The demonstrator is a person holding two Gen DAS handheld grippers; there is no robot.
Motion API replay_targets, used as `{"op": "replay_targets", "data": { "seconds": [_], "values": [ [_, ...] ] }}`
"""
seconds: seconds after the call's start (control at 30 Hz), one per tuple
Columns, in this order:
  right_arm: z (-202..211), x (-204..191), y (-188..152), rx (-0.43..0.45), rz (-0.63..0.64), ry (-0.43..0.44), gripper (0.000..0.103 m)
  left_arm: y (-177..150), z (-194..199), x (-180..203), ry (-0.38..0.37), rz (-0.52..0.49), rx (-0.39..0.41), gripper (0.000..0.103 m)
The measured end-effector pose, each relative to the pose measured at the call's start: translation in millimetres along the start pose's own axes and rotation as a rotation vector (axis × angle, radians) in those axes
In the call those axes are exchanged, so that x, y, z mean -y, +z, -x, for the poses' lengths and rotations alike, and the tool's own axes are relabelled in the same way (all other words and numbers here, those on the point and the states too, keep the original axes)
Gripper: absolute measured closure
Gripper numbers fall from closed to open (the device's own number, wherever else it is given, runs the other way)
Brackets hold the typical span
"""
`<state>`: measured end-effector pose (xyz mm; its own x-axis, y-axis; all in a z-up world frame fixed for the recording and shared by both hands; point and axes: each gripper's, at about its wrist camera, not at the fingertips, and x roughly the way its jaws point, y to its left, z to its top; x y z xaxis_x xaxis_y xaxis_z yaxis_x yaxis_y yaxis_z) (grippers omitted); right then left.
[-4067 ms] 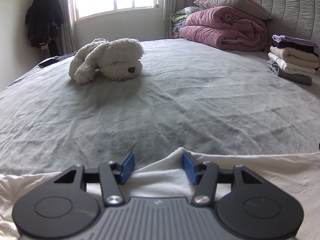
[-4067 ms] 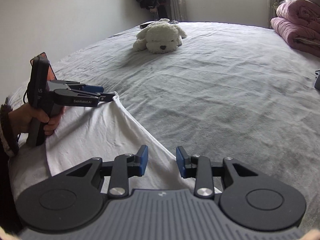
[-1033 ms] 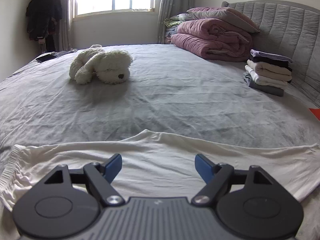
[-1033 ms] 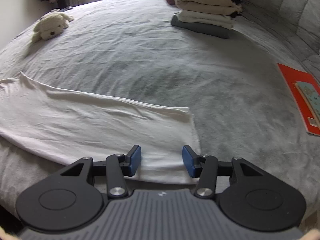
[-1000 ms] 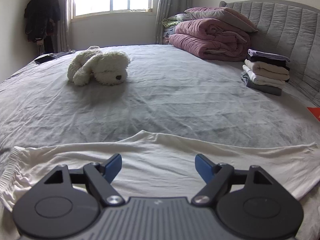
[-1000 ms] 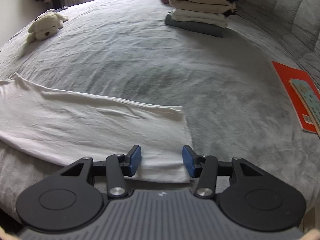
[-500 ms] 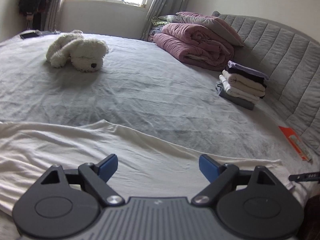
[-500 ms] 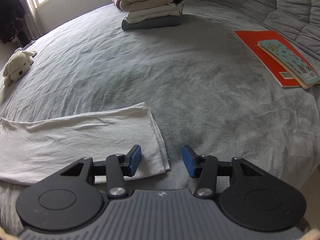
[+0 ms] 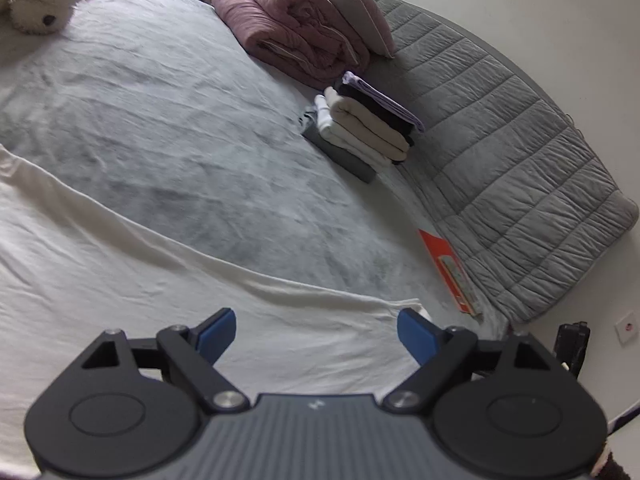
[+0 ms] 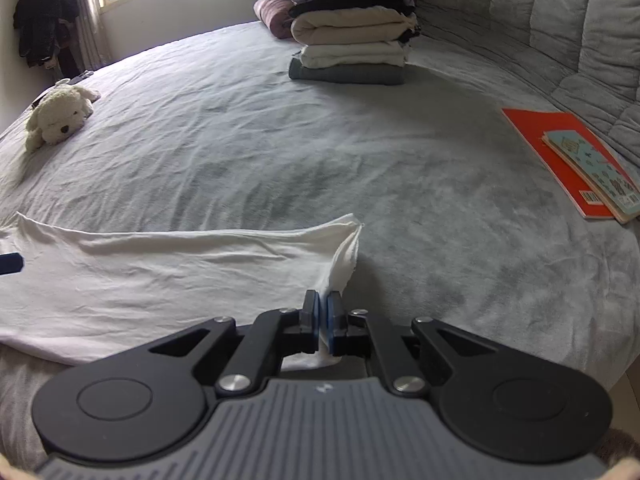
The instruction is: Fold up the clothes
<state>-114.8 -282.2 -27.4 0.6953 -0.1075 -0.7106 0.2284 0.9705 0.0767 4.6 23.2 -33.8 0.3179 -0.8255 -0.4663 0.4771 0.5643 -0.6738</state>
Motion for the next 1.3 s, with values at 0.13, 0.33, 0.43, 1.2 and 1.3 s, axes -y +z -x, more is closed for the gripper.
{"op": "replay_targets", "data": {
  "seconds": [0.13, 0.33, 0.43, 1.2, 1.3],
  "values": [
    [11, -23, 10, 0.023, 0.053, 0.069, 0.098, -2, -25, 5, -0.083, 0.062, -0.051, 0.015],
    [14, -63, 18, 0.017, 0.136, 0.183, 0.098, -11, -54, 3, -0.168, 0.169, -0.115, 0.017],
    [12, -74, 14, 0.006, 0.151, 0.218, 0.098, -16, -59, -6, -0.171, 0.226, -0.125, 0.021],
    [5, -137, 4, -0.012, 0.167, 0.444, 0.098, -4, -33, 0, 0.067, 0.092, 0.007, 0.1],
    [0, -150, 9, -0.014, 0.143, 0.496, 0.098, 3, -18, -4, 0.107, 0.043, 0.031, 0.1]
  ]
}}
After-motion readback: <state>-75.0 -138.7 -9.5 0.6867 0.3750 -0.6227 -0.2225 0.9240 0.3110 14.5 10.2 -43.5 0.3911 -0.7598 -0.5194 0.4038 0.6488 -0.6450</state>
